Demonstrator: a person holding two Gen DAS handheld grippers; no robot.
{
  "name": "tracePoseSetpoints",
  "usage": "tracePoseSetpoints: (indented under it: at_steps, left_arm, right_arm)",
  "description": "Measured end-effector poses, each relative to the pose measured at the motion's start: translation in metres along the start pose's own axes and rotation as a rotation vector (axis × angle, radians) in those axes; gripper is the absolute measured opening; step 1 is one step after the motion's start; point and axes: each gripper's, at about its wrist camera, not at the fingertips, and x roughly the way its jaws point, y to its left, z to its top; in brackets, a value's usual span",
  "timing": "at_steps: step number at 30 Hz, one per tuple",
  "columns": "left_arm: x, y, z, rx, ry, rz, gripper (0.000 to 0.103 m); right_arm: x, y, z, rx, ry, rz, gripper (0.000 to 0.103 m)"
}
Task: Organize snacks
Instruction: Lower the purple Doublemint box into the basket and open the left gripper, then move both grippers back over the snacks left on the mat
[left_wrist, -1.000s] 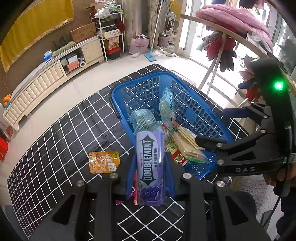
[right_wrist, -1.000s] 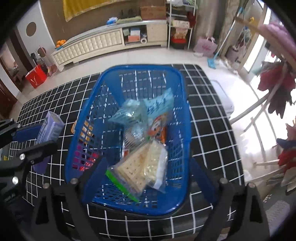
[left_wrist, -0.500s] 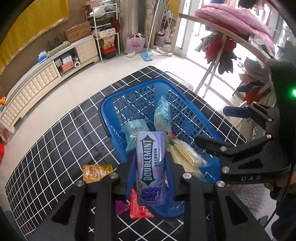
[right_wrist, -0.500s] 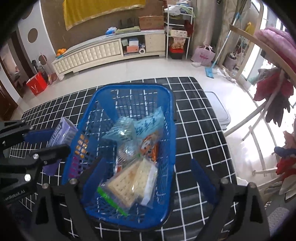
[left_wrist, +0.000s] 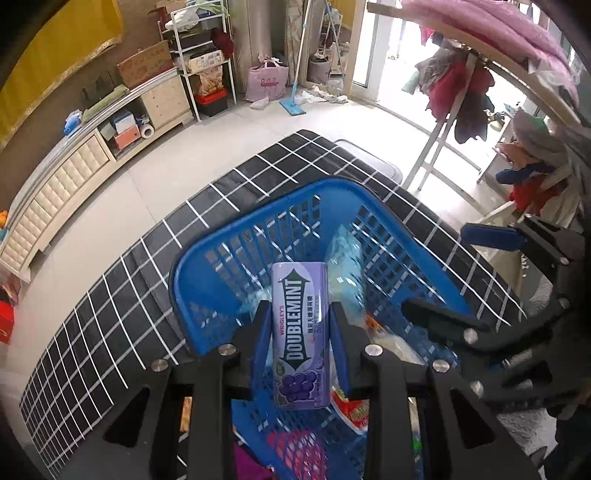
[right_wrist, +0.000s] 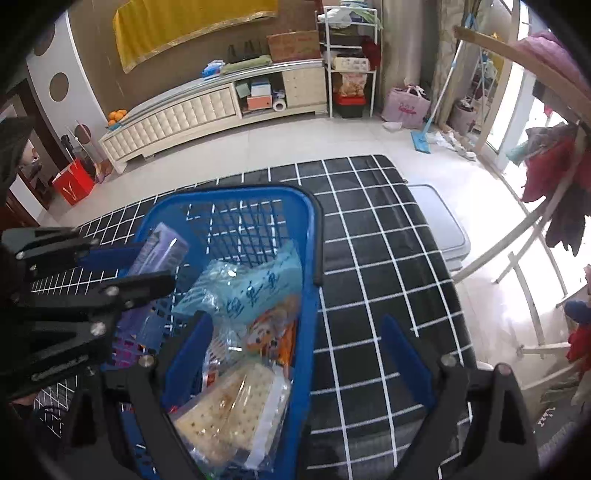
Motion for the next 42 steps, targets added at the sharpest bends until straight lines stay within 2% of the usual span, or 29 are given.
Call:
tracePoseSetpoints:
  at_steps: [3, 4, 6, 7, 10, 18, 26, 33, 34, 42]
  left_arm:
    - [0.009, 0.004, 0.009, 0.000, 0.004, 0.014, 0.031]
    - [0.011, 0.005, 0.011, -0.002, 0.008, 0.029, 0.044]
    - [0.010, 0.006, 0.012, 0.000, 0.009, 0.070, 0.064]
    - [0.006, 0.007, 0.011, 0.001, -0.003, 0.089, 0.067]
    - [-0.005, 0.010, 0.005, -0.006, -0.011, 0.050, 0.067]
    - [-0.043, 0.016, -0.020, -0.039, -0.042, 0.032, 0.068]
    - [-0.103, 0.026, -0.047, -0.068, -0.113, 0.059, 0.068]
    - [-0.158, 0.039, -0.072, -0.112, -0.187, 0.053, 0.069]
    - [-0.166, 0.041, -0.077, -0.118, -0.198, 0.052, 0.072]
    - [-0.210, 0.052, -0.124, -0.148, -0.245, 0.069, 0.072]
  right_arm:
    - [0.006, -0.003, 0.004, 0.001, -0.002, -0.009, 0.095]
    - [0.007, -0.004, 0.004, 0.006, -0.003, -0.008, 0.095]
    - [0.006, -0.005, 0.005, 0.021, -0.007, 0.005, 0.095]
    - [0.005, -0.005, 0.004, 0.023, -0.010, 0.009, 0.095]
    - [-0.003, -0.001, 0.003, 0.018, -0.016, 0.011, 0.095]
    - [-0.037, 0.021, 0.003, -0.015, -0.042, 0.009, 0.095]
    - [-0.079, 0.054, 0.006, -0.058, -0.086, 0.023, 0.095]
    - [-0.117, 0.087, 0.003, -0.101, -0.133, 0.020, 0.095]
    - [-0.121, 0.091, 0.002, -0.106, -0.137, 0.019, 0.095]
    - [-0.143, 0.131, -0.012, -0.134, -0.150, 0.041, 0.095]
